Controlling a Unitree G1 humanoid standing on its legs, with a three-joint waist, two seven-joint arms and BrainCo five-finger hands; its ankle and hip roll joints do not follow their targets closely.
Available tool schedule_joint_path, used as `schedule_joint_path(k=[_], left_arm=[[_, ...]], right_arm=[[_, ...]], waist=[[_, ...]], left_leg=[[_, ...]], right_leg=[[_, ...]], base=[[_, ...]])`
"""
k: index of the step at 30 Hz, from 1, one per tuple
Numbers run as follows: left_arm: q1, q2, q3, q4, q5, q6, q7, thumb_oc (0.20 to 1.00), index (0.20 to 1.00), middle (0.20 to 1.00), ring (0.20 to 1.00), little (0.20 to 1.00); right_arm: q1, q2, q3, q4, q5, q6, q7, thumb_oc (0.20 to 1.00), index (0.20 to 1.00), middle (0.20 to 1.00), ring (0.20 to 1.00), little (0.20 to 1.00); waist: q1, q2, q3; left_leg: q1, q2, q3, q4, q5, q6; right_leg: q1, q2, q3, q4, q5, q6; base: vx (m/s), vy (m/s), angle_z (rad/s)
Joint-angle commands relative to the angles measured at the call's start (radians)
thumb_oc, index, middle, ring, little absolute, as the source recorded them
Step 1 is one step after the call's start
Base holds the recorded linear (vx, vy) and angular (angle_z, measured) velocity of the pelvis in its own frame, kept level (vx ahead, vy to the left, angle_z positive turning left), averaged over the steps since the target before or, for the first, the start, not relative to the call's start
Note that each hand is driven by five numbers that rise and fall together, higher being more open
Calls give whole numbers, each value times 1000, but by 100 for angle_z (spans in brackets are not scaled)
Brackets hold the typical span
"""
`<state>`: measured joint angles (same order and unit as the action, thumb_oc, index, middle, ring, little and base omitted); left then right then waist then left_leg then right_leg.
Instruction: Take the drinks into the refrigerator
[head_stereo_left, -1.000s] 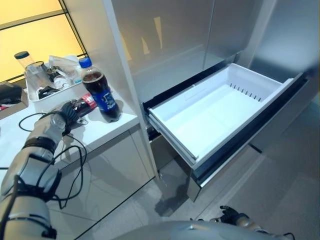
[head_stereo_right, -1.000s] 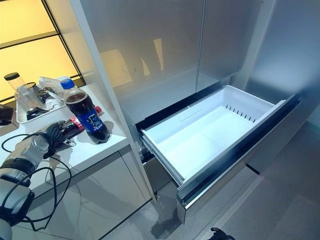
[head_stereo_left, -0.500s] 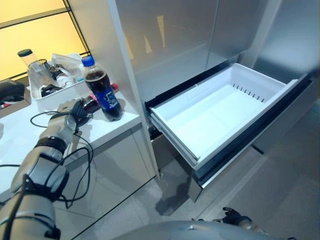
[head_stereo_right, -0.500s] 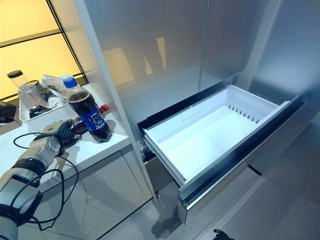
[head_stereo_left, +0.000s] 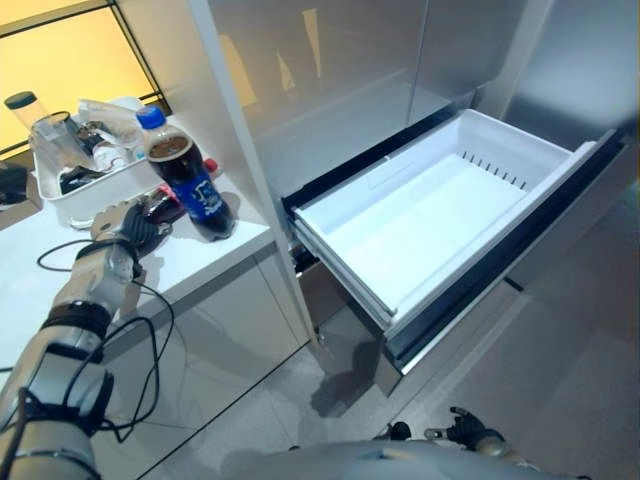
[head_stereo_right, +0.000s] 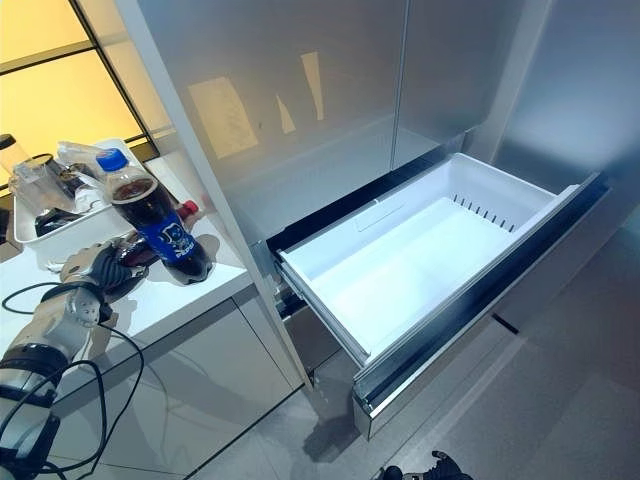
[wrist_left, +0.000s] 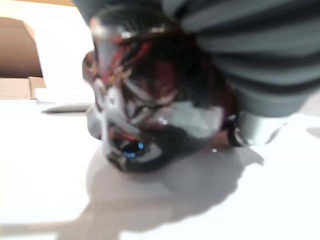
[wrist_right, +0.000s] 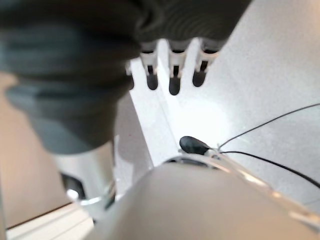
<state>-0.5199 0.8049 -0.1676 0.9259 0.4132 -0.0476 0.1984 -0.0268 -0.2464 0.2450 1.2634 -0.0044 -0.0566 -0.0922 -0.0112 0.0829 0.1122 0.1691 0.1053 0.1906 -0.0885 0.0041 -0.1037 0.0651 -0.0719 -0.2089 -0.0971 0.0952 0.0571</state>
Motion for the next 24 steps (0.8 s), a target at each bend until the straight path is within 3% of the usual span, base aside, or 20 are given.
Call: schedule_joint_path(k=[1,3,8,16,24], left_arm=[[48,9,136,66,-253,-20,31,200,200,200,200,200],[113,-28,235,-16,-416,-54,47,200,200,200,200,200],[189,-83,334,-174,-569,-103,95,200,200,200,200,200],[248,-161,390,-357,-706,-166,129,200,200,200,200,200],[363,-297,415,-782,-806,-260,113,200,200,200,200,200]], right_arm=[[-27,78,4,3,30,-31,-2,1000,1000,1000,1000,1000],[-18,82,-11,-6,41,-35,-9,1000,1000,1000,1000,1000],[-9,92,-21,-20,51,-40,-16,1000,1000,1000,1000,1000],[-3,93,-17,-45,51,-39,-22,1000,1000,1000,1000,1000],[-6,102,-36,-72,70,-36,-35,1000,1000,1000,1000,1000]], waist=[[12,-40,48],[16,-43,47],[23,-49,46],[30,-55,45],[48,-64,49]], left_leg=[[14,-67,-30,1,-69,43],[14,-67,-34,1,-69,42],[13,-67,-40,1,-70,41],[10,-66,-47,1,-70,39],[2,-63,-55,1,-68,39]], right_leg=[[69,-7,-39,36,-61,61],[72,-5,-43,33,-62,58],[80,-5,-50,28,-63,55],[83,-5,-57,25,-64,54],[83,-9,-65,24,-64,51]], base=[[-9,-11,-4],[-5,-7,-2],[0,-2,1],[1,-1,2],[-1,-4,6]])
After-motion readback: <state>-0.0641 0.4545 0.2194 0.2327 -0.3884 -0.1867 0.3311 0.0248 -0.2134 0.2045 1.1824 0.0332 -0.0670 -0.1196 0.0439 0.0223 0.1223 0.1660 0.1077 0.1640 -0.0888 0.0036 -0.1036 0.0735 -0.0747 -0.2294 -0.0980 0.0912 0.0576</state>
